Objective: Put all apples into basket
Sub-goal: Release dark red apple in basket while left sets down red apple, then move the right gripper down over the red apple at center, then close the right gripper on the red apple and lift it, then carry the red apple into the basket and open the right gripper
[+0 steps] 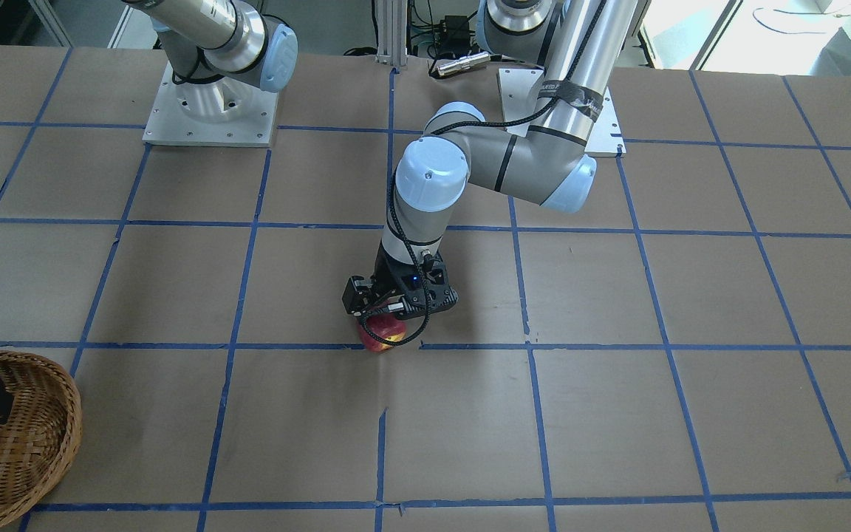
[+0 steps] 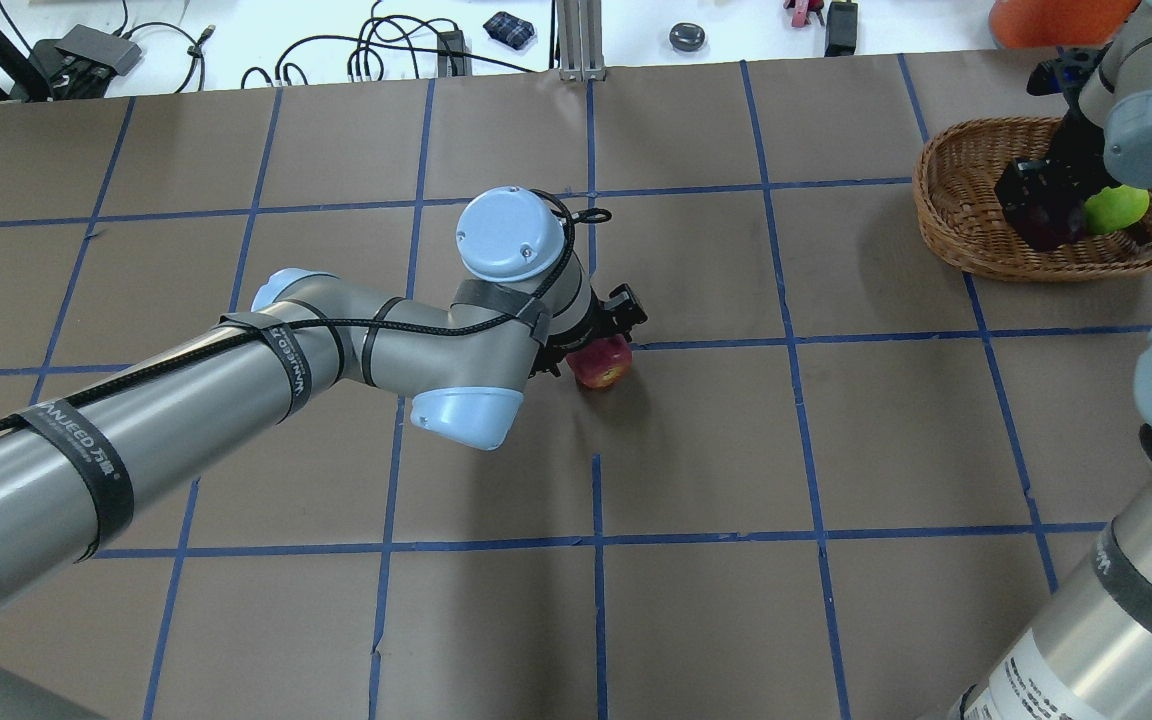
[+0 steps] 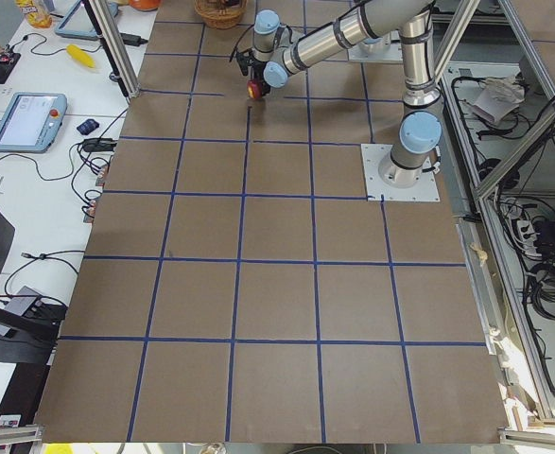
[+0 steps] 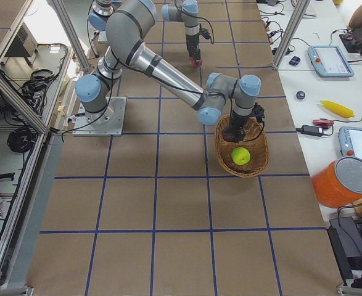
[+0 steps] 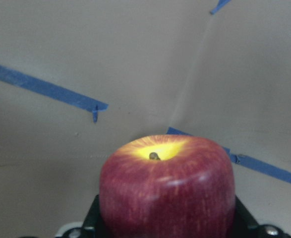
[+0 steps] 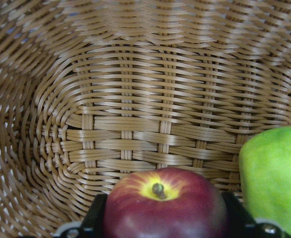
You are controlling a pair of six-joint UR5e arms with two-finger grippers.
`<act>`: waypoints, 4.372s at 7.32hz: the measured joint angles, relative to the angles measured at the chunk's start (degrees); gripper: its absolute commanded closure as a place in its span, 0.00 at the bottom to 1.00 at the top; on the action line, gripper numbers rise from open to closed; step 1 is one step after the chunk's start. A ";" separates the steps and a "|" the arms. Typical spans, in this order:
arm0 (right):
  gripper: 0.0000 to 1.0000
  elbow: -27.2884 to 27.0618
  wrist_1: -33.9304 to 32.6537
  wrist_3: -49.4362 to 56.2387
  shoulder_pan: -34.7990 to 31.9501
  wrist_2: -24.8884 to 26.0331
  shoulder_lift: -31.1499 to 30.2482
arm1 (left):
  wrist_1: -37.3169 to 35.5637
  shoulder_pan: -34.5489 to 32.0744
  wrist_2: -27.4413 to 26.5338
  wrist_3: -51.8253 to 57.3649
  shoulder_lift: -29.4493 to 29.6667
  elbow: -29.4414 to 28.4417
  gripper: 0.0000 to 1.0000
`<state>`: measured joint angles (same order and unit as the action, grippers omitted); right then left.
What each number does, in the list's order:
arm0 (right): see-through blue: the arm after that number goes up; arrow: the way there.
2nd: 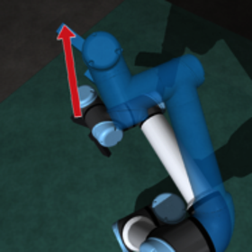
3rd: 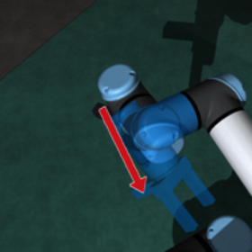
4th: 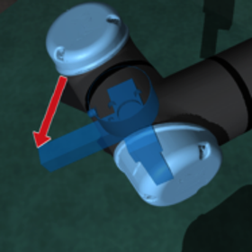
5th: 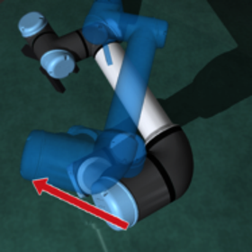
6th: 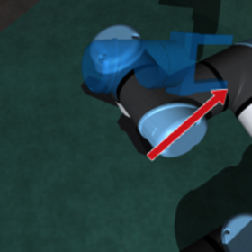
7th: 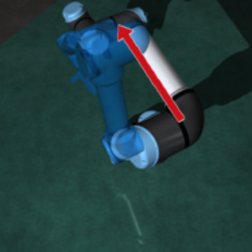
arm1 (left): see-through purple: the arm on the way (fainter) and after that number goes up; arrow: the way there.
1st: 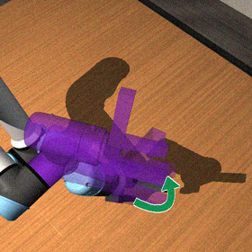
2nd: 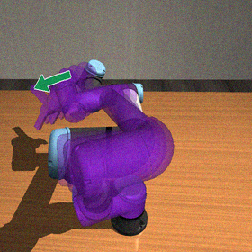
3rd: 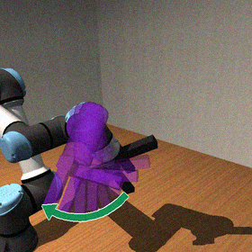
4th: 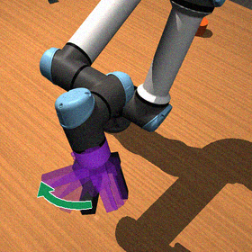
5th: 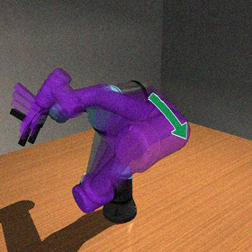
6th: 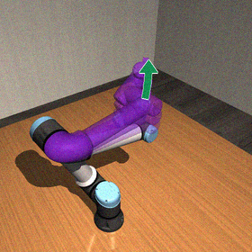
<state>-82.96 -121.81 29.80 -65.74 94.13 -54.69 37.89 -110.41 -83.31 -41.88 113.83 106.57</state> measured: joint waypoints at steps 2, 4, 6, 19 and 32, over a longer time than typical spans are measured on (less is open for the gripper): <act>0.00 0.60 -0.47 0.66 0.34 0.06 0.49 | 1.88 1.94 0.08 3.50 -3.50 -0.31 0.00; 0.00 1.03 -0.43 0.82 0.42 0.16 0.52 | 11.66 3.91 0.15 9.73 -10.37 -0.77 0.00; 0.00 1.10 0.92 0.74 0.38 0.28 -0.43 | 28.97 7.57 0.21 19.50 -17.77 -4.91 0.00; 0.00 -4.47 10.97 -13.13 -44.02 -7.92 -5.43 | 63.04 19.90 -7.55 45.03 -23.82 -23.72 0.00; 1.00 9.04 19.34 -13.60 -22.98 -6.99 -5.89 | 62.05 20.47 -6.61 45.42 -24.01 -22.83 0.00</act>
<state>-73.92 -102.47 16.20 -88.73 87.14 -60.58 99.93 -89.94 -89.92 3.54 89.82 83.75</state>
